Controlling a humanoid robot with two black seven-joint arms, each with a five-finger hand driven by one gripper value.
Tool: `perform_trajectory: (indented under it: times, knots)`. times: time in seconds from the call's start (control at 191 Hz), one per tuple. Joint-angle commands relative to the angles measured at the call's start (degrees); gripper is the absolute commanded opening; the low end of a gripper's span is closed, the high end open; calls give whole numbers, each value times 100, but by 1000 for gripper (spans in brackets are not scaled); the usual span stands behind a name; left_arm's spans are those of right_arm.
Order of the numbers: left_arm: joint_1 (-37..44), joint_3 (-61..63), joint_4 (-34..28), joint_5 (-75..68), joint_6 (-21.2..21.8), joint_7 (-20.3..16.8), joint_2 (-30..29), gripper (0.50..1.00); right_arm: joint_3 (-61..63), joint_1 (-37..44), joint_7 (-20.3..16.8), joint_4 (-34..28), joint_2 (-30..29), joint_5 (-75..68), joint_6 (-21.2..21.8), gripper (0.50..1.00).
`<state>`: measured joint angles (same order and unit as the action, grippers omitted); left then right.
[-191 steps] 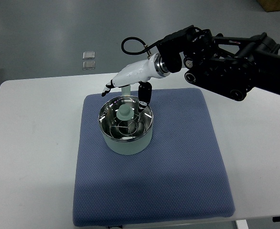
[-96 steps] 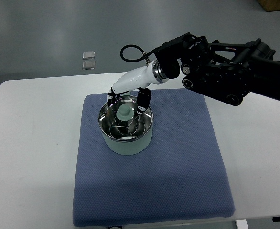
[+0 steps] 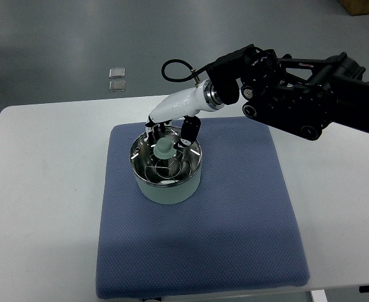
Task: Open lid and place right of pot
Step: 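Lower the right hand and close its fingers around the green knob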
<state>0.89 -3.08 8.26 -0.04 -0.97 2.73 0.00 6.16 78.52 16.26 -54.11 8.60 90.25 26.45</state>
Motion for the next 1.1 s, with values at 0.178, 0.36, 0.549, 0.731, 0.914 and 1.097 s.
perform_trajectory:
  times: [0.178, 0.36, 0.549, 0.731, 0.914, 1.097]
  knots:
    - [-1, 0, 0, 4, 0, 0, 0, 1000, 43, -91, 0, -20, -7, -7, -62, 676]
    - [-1, 0, 0, -5, 0, 0, 0, 1000, 52, -135, 0, -20, -7, -7, -123, 635]
    - [8, 0, 0, -5, 0, 0, 0, 1000, 52, -152, 0, -29, 1, -7, -123, 537]
    - [-1, 0, 0, -5, 0, 0, 0, 1000, 61, -214, 0, -29, 28, -16, -123, 500]
    - [-1, 0, 0, 4, 0, 0, 0, 1000, 70, -267, 0, -38, 54, -60, -132, 500]
    - [-1, 0, 0, -5, 0, 0, 0, 1000, 202, -267, 9, -117, 142, -104, -114, 500]
